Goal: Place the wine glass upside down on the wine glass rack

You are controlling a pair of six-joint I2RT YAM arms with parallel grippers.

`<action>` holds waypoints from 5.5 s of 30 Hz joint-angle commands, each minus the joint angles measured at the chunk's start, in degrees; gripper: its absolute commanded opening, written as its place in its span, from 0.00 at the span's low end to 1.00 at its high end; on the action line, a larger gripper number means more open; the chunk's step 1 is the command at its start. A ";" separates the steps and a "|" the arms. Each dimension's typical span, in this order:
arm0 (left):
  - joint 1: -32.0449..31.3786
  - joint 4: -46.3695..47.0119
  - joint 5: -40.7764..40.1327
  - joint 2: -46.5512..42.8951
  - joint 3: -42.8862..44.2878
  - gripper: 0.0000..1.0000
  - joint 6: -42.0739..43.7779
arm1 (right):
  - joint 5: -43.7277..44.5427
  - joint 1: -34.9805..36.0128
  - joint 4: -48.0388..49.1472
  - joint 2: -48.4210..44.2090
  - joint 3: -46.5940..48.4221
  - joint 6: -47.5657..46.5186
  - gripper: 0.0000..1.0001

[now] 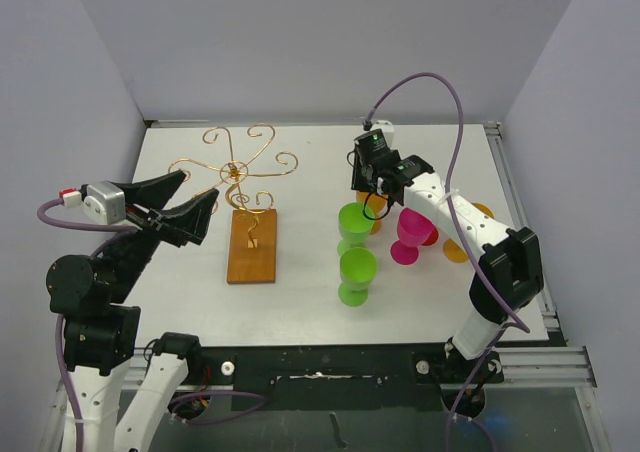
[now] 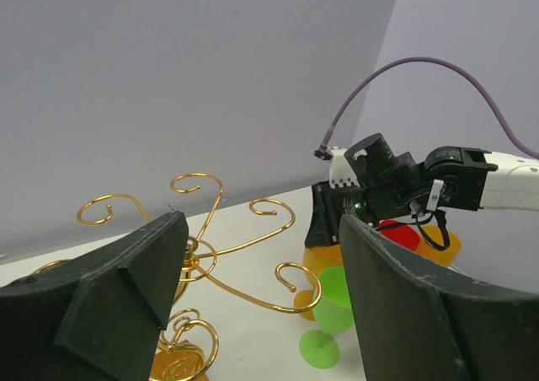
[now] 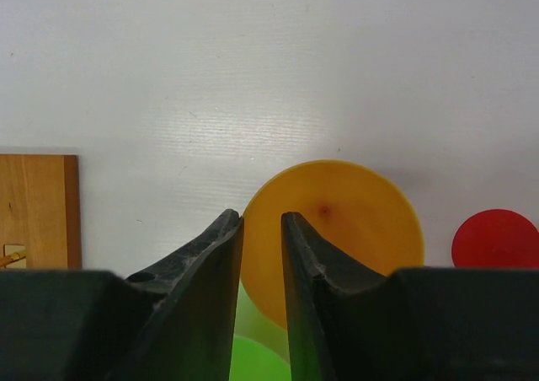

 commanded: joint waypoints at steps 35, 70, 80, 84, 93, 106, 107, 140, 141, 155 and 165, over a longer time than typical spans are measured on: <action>-0.36 -0.95 -1.20 1.97 2.85 0.71 -0.12 | 5.29 2.71 -1.79 1.00 1.69 4.18 0.20; -0.36 10.68 4.64 18.15 13.30 0.71 -34.80 | -1.80 15.43 60.88 -32.09 -15.56 -21.46 0.00; -0.45 21.78 5.20 24.43 12.56 0.71 -53.59 | -2.24 28.53 83.54 -27.79 -16.82 -36.33 0.00; -0.70 22.34 3.75 24.84 12.32 0.71 -56.23 | -0.95 34.66 88.51 -23.87 -14.56 -44.81 0.00; -0.84 23.04 -0.91 23.25 10.14 0.60 -61.27 | -2.58 38.74 93.78 -15.51 -10.27 -51.69 0.00; -0.78 17.77 -5.70 21.77 9.61 0.49 -61.36 | -3.09 39.89 97.53 -12.63 -9.74 -53.85 0.00; -0.77 17.47 -5.88 21.75 9.52 0.49 -61.14 | -3.11 39.89 97.64 -12.48 -9.67 -53.87 0.00; -0.80 25.91 -9.04 21.13 6.99 0.03 -66.38 | -6.39 40.33 98.09 -9.79 -11.58 -45.92 0.01; -0.79 25.83 -8.90 21.12 7.17 0.00 -66.22 | -6.39 40.30 98.16 -9.84 -11.58 -45.65 0.02; 1.44 22.41 -5.90 26.21 15.94 0.00 -56.47 | -0.24 40.30 94.53 -17.15 -16.31 -40.06 0.50; 7.02 10.24 -2.14 33.87 31.93 0.00 -35.38 | 4.28 40.11 87.92 -25.03 -21.57 -36.67 0.61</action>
